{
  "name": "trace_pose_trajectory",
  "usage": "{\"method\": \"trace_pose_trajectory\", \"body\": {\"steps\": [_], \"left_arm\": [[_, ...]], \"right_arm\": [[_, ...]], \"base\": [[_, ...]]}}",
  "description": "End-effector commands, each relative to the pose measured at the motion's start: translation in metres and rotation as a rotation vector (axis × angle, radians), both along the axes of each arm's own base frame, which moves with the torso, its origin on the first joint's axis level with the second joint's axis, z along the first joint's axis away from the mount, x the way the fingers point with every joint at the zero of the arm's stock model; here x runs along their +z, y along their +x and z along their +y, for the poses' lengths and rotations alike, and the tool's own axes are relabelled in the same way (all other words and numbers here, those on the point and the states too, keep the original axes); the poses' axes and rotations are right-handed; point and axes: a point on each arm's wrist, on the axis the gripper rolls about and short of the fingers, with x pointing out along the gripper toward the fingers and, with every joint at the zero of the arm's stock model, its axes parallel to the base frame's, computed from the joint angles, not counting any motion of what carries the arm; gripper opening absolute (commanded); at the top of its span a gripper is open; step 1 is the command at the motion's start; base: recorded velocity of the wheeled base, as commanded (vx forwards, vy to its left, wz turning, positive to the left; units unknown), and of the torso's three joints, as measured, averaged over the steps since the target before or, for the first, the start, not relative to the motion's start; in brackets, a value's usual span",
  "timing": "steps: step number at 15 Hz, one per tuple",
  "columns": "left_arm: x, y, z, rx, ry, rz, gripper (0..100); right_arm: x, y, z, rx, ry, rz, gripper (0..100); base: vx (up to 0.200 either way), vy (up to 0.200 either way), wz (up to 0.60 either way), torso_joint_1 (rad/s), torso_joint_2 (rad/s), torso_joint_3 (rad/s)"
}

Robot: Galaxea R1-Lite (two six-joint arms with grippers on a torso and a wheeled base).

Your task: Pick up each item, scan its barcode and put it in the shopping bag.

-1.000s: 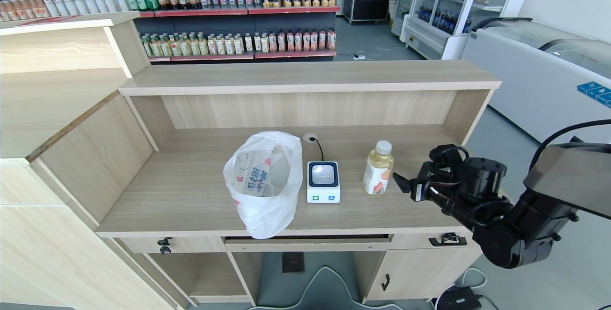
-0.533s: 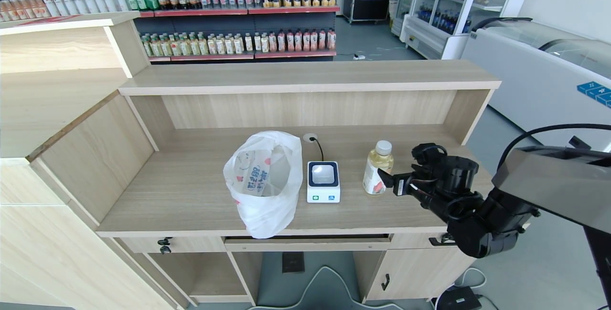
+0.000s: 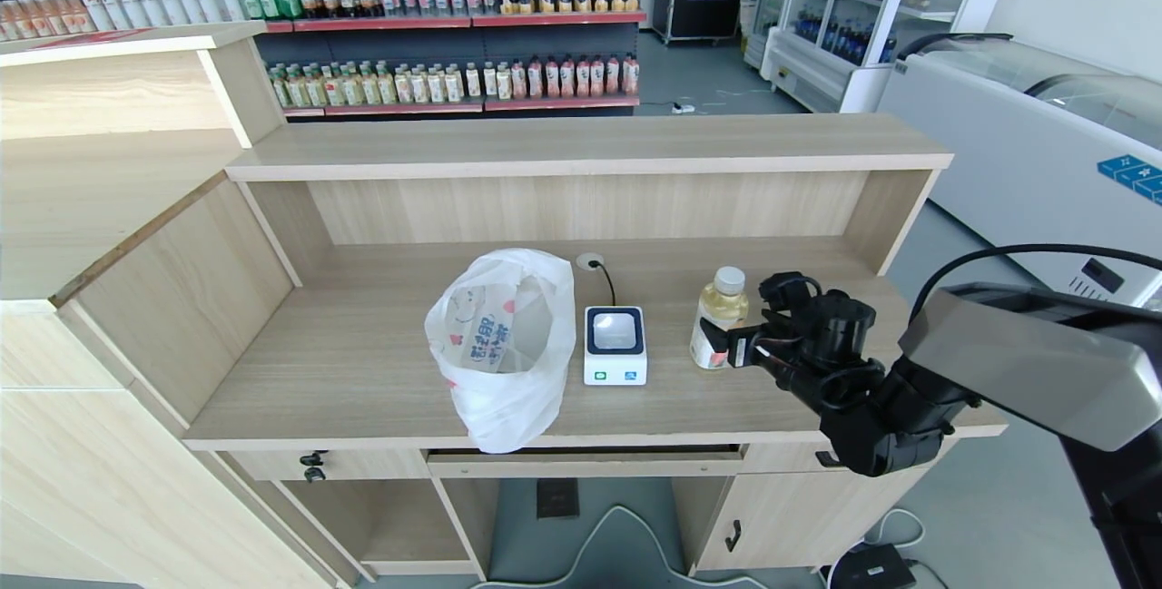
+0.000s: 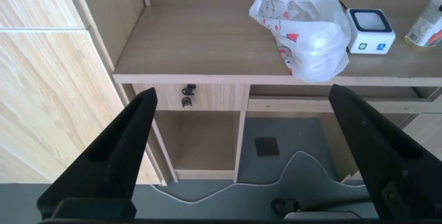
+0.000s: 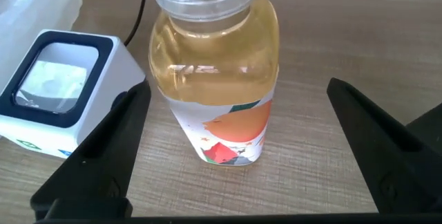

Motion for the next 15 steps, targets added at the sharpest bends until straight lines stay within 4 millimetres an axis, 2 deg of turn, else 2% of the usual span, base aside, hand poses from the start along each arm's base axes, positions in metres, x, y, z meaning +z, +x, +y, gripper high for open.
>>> {"method": "trace_pose_trajectory", "body": {"steps": [1, 6, 15], "left_arm": [[0.000, 0.000, 0.000, 0.001, -0.001, -0.001, 100], [0.000, 0.000, 0.000, 0.001, -0.001, -0.001, 100], [0.000, 0.000, 0.000, 0.001, -0.001, -0.001, 100]], "right_arm": [[-0.002, 0.007, 0.002, 0.001, -0.001, -0.002, 100], [-0.007, 0.027, 0.009, 0.005, 0.000, -0.004, 100], [-0.015, 0.038, 0.012, 0.021, -0.020, -0.012, 100]], "base": [[0.000, 0.000, 0.00, 0.000, 0.00, 0.000], [0.000, 0.000, 0.00, 0.000, 0.00, 0.000], [0.000, 0.000, 0.00, 0.000, 0.00, 0.000]]}}
